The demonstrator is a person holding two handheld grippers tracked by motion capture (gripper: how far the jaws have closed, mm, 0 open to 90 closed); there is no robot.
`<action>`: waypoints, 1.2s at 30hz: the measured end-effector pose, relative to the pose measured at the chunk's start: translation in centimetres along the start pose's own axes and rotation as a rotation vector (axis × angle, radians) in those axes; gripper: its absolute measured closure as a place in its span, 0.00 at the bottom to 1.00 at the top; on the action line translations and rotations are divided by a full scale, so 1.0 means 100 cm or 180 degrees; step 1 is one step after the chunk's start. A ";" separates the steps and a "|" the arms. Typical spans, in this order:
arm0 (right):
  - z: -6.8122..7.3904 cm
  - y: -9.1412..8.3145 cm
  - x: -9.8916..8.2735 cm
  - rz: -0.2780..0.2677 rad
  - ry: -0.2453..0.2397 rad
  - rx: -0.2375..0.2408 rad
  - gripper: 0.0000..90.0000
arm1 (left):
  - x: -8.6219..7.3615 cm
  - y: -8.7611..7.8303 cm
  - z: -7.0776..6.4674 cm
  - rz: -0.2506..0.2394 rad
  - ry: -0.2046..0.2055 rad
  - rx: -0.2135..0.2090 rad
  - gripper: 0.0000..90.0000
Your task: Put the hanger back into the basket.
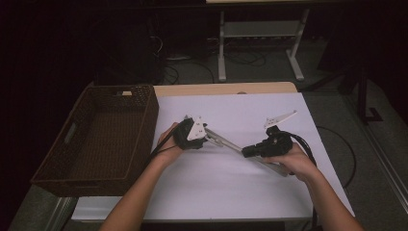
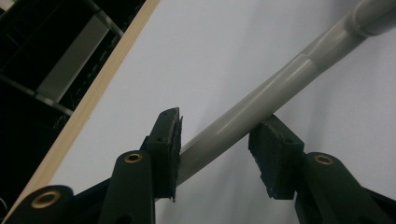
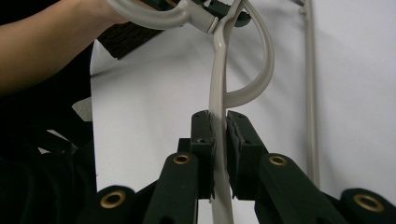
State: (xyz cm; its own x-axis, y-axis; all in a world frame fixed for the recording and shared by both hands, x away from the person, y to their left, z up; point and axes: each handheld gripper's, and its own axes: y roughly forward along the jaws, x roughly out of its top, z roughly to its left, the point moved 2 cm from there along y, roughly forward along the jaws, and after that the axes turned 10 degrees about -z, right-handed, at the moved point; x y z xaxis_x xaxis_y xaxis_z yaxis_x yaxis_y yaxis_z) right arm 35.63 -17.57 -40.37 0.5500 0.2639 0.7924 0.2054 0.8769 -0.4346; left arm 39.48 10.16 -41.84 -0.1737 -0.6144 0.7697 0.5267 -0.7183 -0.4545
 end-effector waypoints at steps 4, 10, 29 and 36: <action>0.001 -0.002 0.002 -0.0006 -0.0055 -0.0056 0.89 | 0.001 -0.001 -0.001 -0.0004 0.0036 -0.0001 0.63; 0.006 -0.009 0.012 -0.0100 -0.0218 -0.0223 0.78 | 0.003 0.000 -0.004 0.0024 0.0149 -0.0012 0.66; 0.003 -0.038 0.020 -0.0675 -0.0225 -0.0518 0.58 | 0.010 0.013 -0.009 0.0056 0.0257 -0.0202 0.88; 0.005 -0.046 0.022 -0.0867 -0.0310 -0.0645 0.39 | 0.012 0.013 -0.007 0.0031 0.0055 -0.0230 0.89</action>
State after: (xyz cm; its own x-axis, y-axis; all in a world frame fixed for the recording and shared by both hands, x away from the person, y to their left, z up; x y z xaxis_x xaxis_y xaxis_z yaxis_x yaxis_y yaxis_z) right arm 35.44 -20.81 -36.43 0.3751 0.0769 0.9238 0.4958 0.8254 -0.2700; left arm 39.36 8.28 -41.77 -0.1836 -0.6265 0.7575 0.4672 -0.7336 -0.4935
